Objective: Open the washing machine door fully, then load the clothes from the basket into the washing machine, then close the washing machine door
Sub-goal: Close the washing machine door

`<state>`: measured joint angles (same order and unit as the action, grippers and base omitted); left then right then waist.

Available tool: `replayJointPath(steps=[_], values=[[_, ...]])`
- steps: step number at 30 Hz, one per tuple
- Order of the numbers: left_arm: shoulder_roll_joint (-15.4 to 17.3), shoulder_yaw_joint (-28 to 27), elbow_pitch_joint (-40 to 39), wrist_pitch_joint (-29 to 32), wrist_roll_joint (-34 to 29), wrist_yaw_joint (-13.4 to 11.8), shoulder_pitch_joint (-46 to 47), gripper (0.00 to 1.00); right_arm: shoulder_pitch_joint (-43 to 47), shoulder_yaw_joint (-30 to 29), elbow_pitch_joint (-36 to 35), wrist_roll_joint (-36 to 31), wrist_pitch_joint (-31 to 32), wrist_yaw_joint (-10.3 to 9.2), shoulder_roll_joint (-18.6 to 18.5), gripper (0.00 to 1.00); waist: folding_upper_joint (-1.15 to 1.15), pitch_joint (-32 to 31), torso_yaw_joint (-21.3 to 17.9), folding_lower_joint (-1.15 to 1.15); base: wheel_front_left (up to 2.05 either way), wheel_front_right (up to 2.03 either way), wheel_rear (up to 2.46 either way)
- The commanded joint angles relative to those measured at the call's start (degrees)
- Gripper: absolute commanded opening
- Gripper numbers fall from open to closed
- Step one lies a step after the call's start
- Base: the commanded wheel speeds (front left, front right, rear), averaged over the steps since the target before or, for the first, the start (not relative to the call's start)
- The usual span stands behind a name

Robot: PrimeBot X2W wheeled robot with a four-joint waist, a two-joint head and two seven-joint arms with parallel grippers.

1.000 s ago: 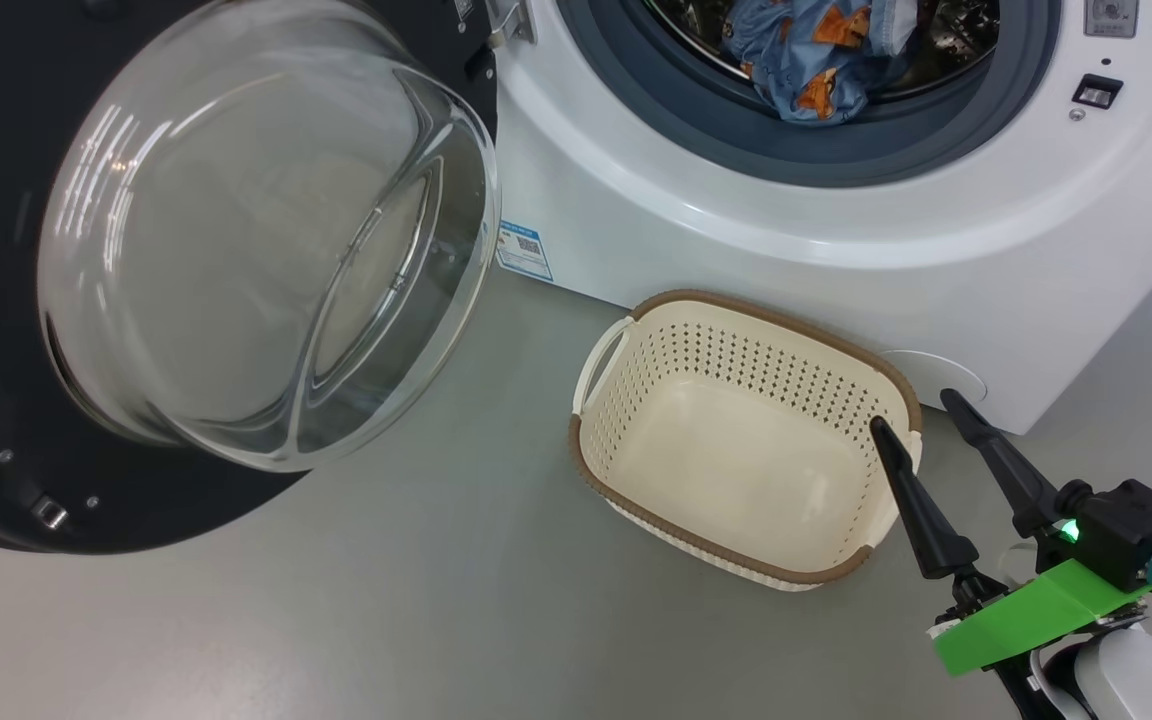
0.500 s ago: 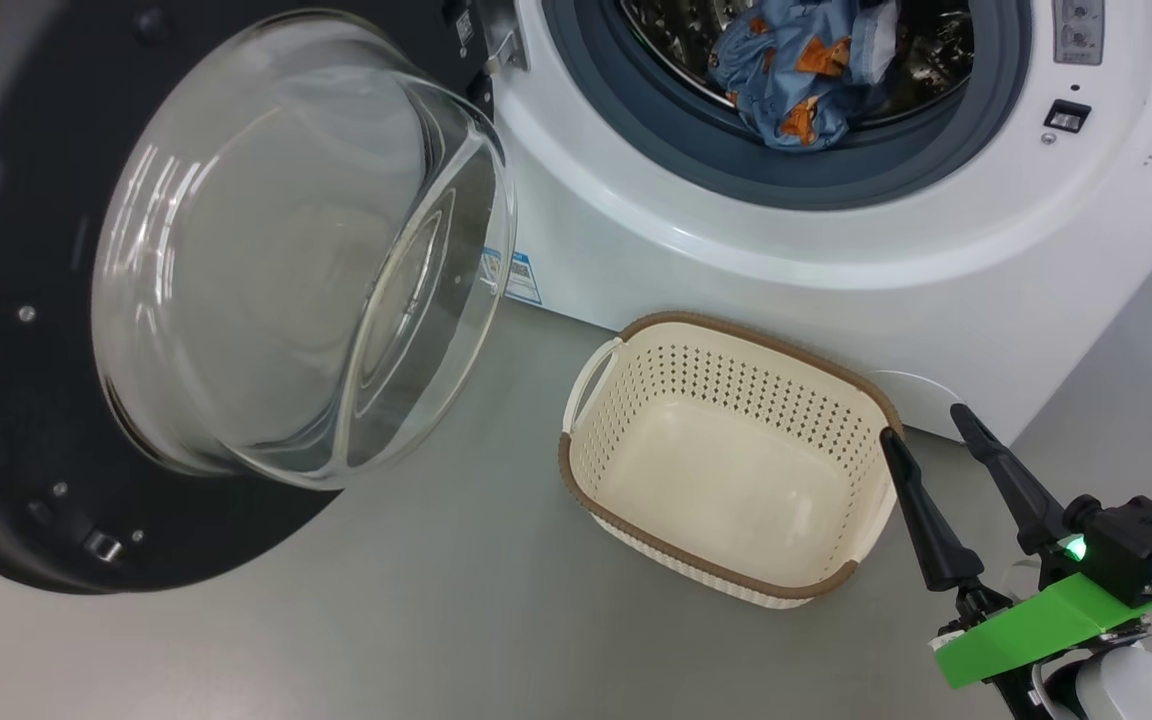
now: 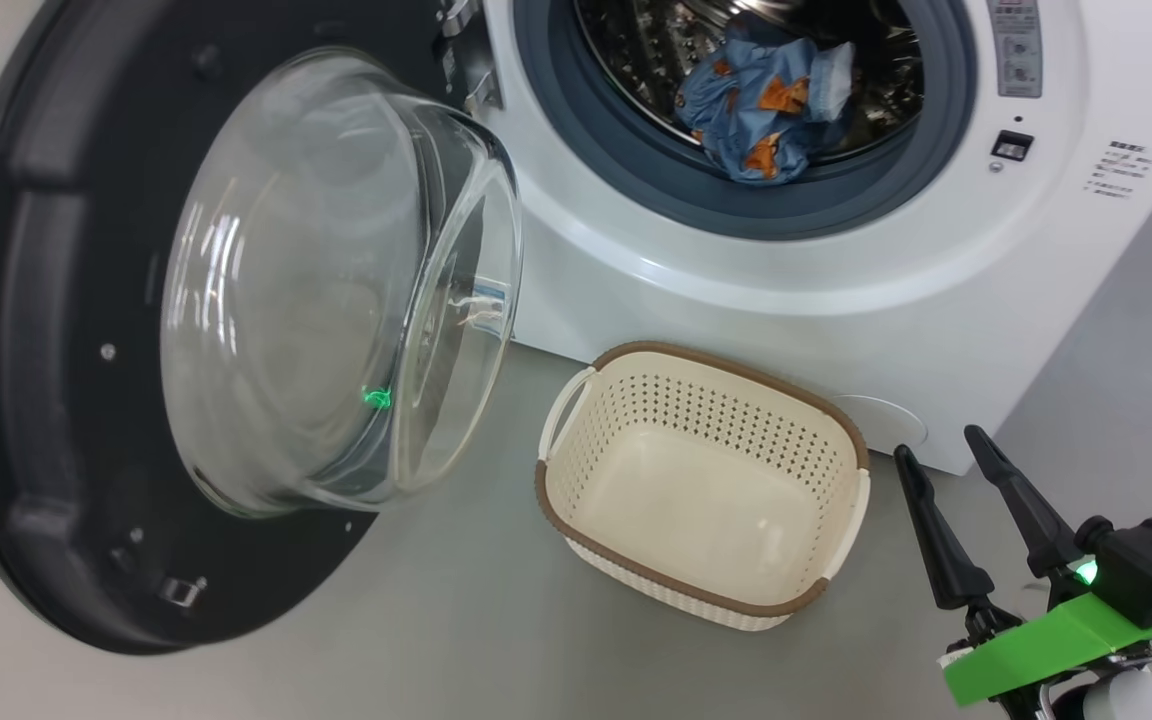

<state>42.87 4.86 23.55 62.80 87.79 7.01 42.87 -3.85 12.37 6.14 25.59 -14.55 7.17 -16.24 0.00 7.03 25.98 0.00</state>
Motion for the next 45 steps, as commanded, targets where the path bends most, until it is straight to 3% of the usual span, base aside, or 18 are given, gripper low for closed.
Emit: replayJointPath(steps=[1, 21, 45], values=[[2.2, -1.7, -2.9, 1.1, 1.4, 0.5, 0.4, 0.00, 0.7, 0.4, -1.6, -0.3, -0.4, 0.32, -0.3, 1.00, 0.00, -0.6, -0.9, 0.00, 0.00, 0.00, 0.00], [-1.0, 1.2, -10.5, 3.3, 1.8, 0.5, 1.0, 0.00, 2.4, -1.9, -2.1, -0.6, -0.4, 0.32, 1.1, 1.00, 0.00, -1.7, -7.6, 0.00, 0.00, 0.00, 0.00], [-4.0, 2.1, -12.1, -1.2, -0.9, 0.5, 2.4, 0.00, 3.0, -4.3, -2.8, -1.0, -0.4, 0.32, 2.5, 1.00, 0.00, -1.4, -21.7, 0.00, 0.00, 0.00, 0.00]])
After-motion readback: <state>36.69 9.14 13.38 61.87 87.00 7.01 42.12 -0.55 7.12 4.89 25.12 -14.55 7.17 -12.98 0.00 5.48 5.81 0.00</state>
